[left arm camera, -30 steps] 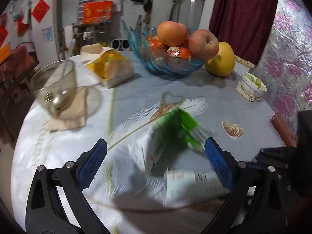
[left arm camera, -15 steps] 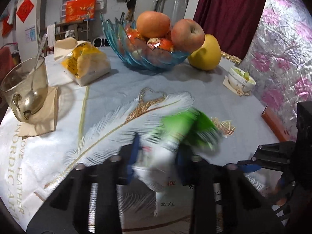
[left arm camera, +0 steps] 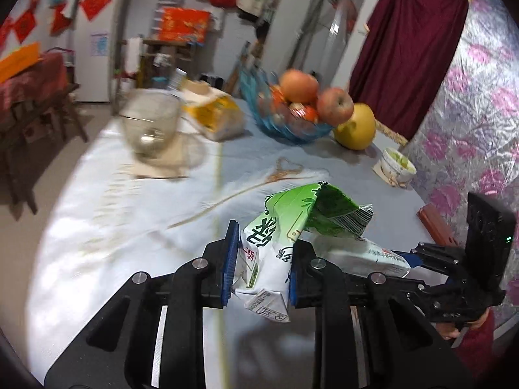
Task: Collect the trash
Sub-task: 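Lift the green carton and the white medicine box off the table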
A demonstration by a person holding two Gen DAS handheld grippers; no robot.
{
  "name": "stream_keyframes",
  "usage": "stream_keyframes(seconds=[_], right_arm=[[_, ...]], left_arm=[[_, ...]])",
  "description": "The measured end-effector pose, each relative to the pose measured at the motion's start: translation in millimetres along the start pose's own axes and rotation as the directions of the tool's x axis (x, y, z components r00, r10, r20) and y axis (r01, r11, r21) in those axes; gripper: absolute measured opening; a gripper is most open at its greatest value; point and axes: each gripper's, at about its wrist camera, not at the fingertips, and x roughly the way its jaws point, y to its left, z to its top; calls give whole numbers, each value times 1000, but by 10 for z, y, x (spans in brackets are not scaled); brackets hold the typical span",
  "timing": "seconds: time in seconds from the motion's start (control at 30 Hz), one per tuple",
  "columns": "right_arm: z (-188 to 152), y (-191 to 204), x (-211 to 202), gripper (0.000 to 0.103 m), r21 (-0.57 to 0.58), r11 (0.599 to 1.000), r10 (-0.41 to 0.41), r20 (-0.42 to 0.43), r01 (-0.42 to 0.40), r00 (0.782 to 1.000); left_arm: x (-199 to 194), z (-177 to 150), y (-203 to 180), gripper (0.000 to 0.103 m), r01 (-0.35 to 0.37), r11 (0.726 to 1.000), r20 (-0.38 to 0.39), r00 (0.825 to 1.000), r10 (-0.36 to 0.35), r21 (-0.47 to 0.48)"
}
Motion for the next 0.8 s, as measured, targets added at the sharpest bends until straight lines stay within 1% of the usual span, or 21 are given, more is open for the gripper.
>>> stream_keyframes(seconds=[0.1,0.2,0.27,0.37,0.43,0.53,0.63,0.7,0.8], right_arm=[[-74,148,-127,45,10,999,42,34,-43,999],[-88,325,-238,45,3,996,91,65,-91,994],[-73,457,-300,45,-15,992,127,81,-126,989],[-59,735,-387,45,-58,984,176,92,-171,980],[-75,900,-438,45,-79,979,196,93,-189,976],[-151,1208,-523,45,-122,969,228,88,-216,970],[-278,1519,-635,45,-152,957,262,91,-247,961],[-371,1730,-682,45,-171,946,292,84,-275,953],[-502,2013,-682,45,-192,931,327,62,-310,943]], left_arm=[[-434,-97,71,26,-38,999,41,998,39,-30],[-898,-265,130,26,-98,994,77,992,102,-58],[-1236,-432,177,26,-138,986,99,984,147,-90],[-1616,-661,276,26,-163,975,114,977,180,-150],[-1881,-849,360,26,-192,964,126,968,217,-186],[-2267,-1179,477,26,-222,946,141,955,260,-238],[-2635,-1589,627,26,-250,923,145,942,301,-293],[-2811,-1854,746,26,-277,902,131,933,335,-332],[-3051,-2323,998,26,-309,856,94,921,378,-414]])
